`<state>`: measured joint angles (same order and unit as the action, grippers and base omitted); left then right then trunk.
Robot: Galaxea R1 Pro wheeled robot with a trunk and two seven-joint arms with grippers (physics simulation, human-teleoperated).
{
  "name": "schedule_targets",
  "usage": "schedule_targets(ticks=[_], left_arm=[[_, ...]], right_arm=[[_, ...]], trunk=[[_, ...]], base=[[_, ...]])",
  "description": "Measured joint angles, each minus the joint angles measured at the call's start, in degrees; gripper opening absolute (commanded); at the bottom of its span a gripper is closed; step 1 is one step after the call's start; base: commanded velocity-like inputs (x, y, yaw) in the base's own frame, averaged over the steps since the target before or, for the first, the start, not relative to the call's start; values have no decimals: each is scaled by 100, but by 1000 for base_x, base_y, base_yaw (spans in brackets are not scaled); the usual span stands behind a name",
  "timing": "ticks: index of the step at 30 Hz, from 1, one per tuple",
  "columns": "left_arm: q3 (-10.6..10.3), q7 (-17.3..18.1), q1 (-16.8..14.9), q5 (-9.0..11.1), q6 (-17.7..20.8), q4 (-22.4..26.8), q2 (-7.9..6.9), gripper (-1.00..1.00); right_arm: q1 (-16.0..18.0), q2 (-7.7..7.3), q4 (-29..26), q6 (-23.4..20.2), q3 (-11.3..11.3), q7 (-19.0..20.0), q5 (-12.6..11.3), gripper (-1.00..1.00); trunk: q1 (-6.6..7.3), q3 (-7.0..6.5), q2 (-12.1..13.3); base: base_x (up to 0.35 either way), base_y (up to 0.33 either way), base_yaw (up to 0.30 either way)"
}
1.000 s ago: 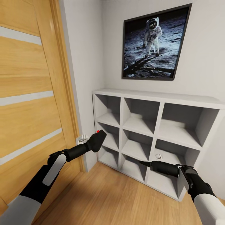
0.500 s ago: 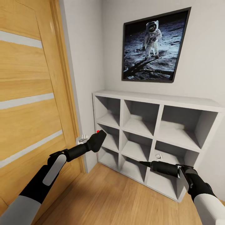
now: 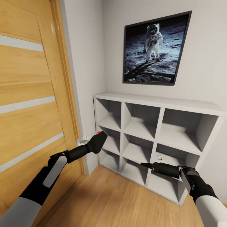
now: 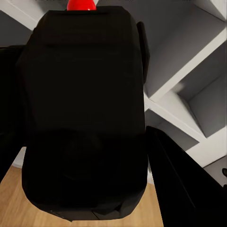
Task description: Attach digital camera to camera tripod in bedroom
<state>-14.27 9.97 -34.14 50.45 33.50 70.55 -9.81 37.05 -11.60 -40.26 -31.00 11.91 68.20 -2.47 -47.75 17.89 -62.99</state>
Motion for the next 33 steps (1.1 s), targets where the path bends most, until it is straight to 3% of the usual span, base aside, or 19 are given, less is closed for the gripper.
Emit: schedule_targets(ticks=[33], left_arm=[[13,0,0,-1,0,8,-9,-100]], right_arm=[[0,0,0,9,3,0,0,100]], trunk=[[725,-594,1325]], base=[[0,0,0]])
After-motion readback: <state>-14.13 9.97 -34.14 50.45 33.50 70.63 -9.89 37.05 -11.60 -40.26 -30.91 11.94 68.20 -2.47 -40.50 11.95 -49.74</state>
